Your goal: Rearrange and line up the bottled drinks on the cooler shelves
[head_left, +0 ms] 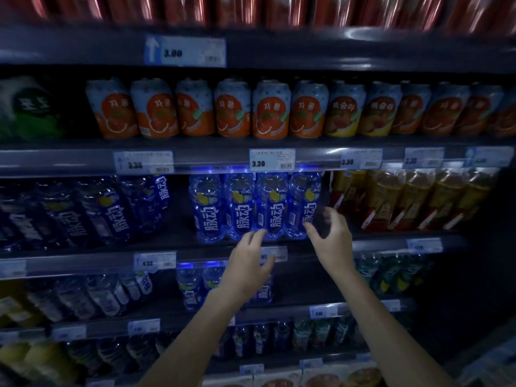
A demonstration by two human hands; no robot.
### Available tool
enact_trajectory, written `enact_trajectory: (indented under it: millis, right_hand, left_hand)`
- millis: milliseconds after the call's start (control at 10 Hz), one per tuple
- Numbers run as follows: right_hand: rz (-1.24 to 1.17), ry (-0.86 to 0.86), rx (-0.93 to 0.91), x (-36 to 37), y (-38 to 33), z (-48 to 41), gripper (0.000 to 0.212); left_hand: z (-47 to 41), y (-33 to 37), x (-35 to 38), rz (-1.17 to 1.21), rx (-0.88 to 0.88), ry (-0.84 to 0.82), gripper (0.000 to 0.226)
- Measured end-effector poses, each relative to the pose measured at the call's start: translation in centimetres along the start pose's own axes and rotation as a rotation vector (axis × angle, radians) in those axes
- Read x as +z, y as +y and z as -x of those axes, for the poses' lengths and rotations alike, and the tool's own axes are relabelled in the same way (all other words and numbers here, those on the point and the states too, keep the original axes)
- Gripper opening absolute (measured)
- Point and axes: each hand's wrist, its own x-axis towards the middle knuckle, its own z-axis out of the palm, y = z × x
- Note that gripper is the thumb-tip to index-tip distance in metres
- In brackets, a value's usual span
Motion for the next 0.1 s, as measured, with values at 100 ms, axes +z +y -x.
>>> enact_trajectory:
  millis: [100]
  right_hand:
    - [0.010, -0.013, -0.023, -1.21, -1.59, 0.57, 0.061]
  left_hand:
    - [0.31, 0.46, -2.55, 0.053, -0.016, 0.044, 0.066]
